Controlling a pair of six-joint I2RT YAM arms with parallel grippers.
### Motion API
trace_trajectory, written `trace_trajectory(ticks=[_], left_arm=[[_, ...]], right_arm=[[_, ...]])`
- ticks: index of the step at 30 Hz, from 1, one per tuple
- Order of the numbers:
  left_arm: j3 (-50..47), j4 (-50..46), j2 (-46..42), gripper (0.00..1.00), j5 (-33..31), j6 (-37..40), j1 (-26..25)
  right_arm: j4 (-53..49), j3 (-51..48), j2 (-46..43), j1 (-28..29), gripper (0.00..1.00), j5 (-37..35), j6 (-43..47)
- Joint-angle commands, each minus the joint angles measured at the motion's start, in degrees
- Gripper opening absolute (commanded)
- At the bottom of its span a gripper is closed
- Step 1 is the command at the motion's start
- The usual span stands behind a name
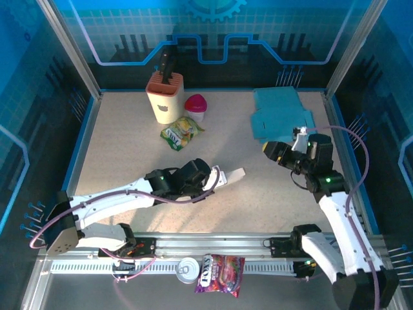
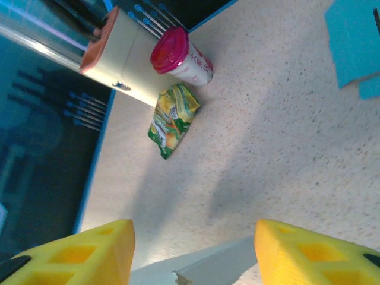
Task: Fold the paper box
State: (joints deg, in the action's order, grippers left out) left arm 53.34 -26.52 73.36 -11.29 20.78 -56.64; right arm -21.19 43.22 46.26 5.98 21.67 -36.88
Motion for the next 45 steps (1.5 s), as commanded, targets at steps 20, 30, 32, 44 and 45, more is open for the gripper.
trace_trajectory(ticks=[20,30,32,44,45], left_arm=[[4.0,-8.6,5.3,0.39,17.9,4.7,12.0],[4.3,-7.5,5.9,0.44,17.6,4.6,12.3],[4.3,-7.2,5.9,0.44,17.8,4.4,12.5],[4.9,-6.8,6.3,0.28,18.8,4.7,12.9],[4.9,-6.7,6.2,0.28,18.8,4.8,12.9]], right_arm=[[-5.3,0.9,11.7,25.3,0.65,-16.8,20.4],[2.0,-1.0,14.9,27.3,0.65,-17.0,11.2],[2.5,-0.6,15.9,28.0,0.65,-17.3,11.0],[4.8,-1.5,11.0,27.2,0.64,-15.9,14.4],[4.4,-1.0,11.7,25.6,0.63,-12.9,15.6]])
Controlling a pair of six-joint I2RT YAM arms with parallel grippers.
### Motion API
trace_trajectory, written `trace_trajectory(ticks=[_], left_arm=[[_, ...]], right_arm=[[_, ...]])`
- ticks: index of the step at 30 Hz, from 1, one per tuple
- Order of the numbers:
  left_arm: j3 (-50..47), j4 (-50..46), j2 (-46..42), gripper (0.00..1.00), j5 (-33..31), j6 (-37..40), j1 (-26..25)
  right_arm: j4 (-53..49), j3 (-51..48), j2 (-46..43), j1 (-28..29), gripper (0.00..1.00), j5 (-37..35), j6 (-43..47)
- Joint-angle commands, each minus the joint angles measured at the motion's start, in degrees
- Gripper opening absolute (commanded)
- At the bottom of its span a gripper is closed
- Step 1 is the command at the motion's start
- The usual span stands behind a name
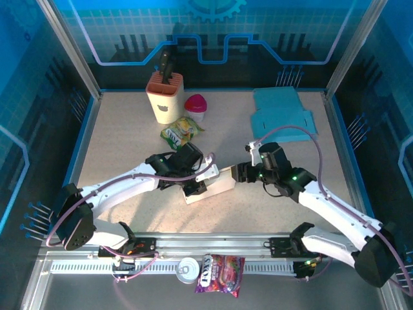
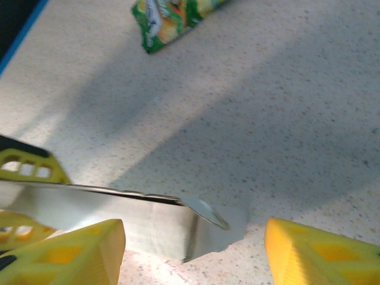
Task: Fold the paper box
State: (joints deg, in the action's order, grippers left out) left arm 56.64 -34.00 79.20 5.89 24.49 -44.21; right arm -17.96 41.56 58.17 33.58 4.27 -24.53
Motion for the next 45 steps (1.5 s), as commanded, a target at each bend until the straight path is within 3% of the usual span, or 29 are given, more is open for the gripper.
trace_trajectory(ticks=[1,5,12,16,27,45], left_arm=[[1.5,0.8,0.4,0.29,1.7,1.2,0.5],[1.5,0.9,0.7,0.29,1.7,1.1,0.5],[1.8,0.9,1.1,0.29,1.5,1.3,0.5],[1.7,1.0,1.2,0.30,1.4,1.3,0.5],[1.8,0.9,1.5,0.30,1.3,1.5,0.5],[2.1,1.2,1.8,0.29,1.2,1.6,0.5]], right_arm=[[0.6,1.2,0.6,-3.6,0.62,7.0,4.2],[0.1,2.0,3.2,-7.8,0.63,14.9,6.7],[0.6,3.1,5.7,-8.0,0.56,20.1,8.5],[-0.5,4.3,7.1,-8.0,0.48,20.5,9.7],[-1.5,4.6,6.9,-7.7,0.37,20.2,9.8],[-5.2,6.8,7.7,-4.6,0.22,11.6,11.9]])
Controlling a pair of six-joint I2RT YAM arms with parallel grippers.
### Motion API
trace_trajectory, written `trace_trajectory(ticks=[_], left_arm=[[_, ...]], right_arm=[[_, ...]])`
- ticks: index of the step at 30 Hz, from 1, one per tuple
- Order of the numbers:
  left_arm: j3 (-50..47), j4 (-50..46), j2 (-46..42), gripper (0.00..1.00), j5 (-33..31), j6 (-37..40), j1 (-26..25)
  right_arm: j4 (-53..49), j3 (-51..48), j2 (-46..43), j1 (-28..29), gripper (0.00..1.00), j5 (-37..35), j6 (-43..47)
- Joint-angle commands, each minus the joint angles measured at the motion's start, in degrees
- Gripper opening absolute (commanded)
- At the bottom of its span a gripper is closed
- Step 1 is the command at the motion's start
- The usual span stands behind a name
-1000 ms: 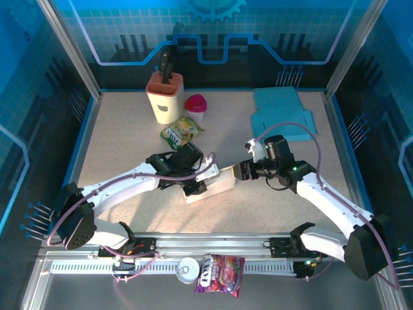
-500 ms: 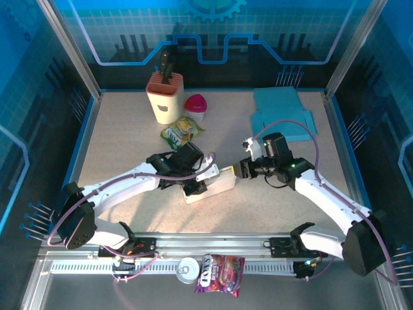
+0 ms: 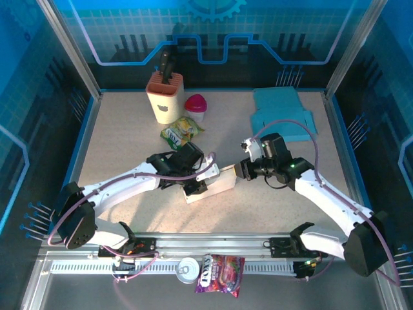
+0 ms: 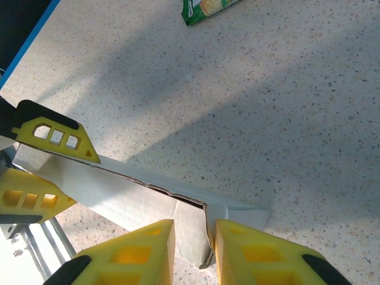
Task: Fold the paper box
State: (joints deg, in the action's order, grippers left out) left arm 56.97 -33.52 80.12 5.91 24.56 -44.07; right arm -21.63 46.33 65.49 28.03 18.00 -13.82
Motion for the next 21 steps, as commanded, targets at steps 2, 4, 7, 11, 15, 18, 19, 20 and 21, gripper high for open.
trace_trajectory(ticks=[2,4,7,11,15,18,19,20,21], left_arm=[[1.7,0.7,0.9,0.29,1.0,1.5,0.4],[1.7,0.7,0.9,0.29,1.1,1.5,0.4],[1.7,0.6,0.9,0.29,1.2,1.5,0.3],[1.8,0.7,1.0,0.29,1.3,1.5,0.4],[1.9,0.8,1.1,0.29,1.2,1.5,0.3],[1.9,0.8,1.1,0.29,1.2,1.4,0.4],[1.9,0.8,1.1,0.29,1.2,1.4,0.4],[1.9,0.8,1.1,0.29,1.3,1.3,0.4],[1.9,0.9,1.2,0.29,1.3,1.2,0.4]], right_arm=[[-1.9,2.6,0.6,1.4,0.20,-3.2,1.4],[-2.6,3.1,1.1,1.8,0.19,-4.3,1.8],[-3.2,3.3,1.6,2.5,0.18,-6.2,2.0],[-3.1,3.1,1.3,3.2,0.16,-7.5,2.0],[-3.4,3.5,1.7,3.9,0.12,-8.9,2.0],[-3.7,3.7,1.9,4.8,0.08,-10.8,1.8],[-3.6,3.7,1.9,5.0,0.07,-11.3,1.7],[-3.7,3.7,1.9,5.5,0.05,-12.2,1.5],[-3.7,3.7,1.9,5.9,0.03,-13.0,1.3]])
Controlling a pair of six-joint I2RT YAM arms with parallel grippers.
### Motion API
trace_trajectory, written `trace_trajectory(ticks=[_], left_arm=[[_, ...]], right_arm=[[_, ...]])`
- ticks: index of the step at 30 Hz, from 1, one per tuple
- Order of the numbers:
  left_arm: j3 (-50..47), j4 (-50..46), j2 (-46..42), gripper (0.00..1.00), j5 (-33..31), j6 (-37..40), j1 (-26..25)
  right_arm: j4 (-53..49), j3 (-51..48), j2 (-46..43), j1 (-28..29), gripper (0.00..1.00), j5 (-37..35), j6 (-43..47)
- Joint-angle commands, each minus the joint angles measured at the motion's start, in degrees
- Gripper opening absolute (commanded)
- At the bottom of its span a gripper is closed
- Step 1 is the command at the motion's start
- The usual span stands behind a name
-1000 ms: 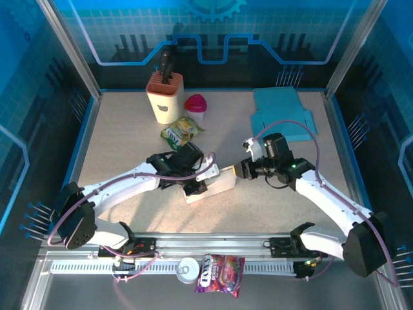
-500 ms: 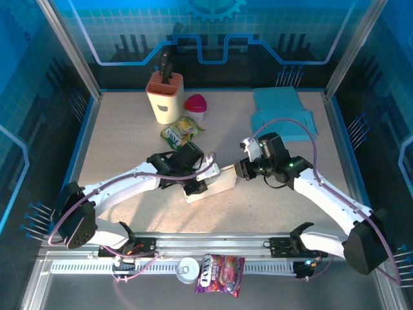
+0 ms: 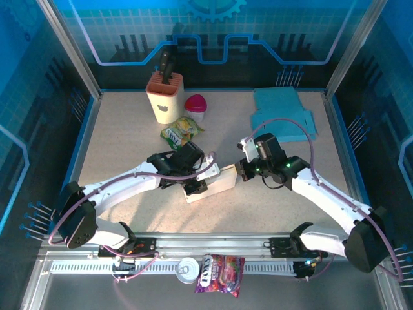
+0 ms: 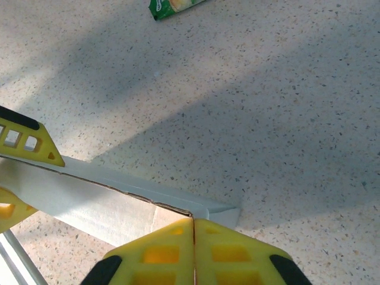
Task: Fold the paper box
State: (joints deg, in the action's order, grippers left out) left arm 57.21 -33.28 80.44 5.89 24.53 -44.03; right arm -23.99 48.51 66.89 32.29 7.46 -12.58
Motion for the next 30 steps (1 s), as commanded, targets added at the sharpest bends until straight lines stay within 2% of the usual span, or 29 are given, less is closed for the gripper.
trace_trajectory(ticks=[1,13,30], left_arm=[[1.8,0.8,0.9,0.29,1.2,1.2,0.3],[2.2,1.6,1.2,0.26,0.6,0.8,0.3],[1.9,3.8,2.1,0.27,-0.7,0.8,0.3]], right_arm=[[-1.5,1.6,0.5,2.0,0.02,-3.1,-0.3],[-5.2,5.0,1.4,5.8,0.00,-9.9,-9.0],[-6.0,5.5,1.4,7.2,0.00,-12.9,-15.4]])
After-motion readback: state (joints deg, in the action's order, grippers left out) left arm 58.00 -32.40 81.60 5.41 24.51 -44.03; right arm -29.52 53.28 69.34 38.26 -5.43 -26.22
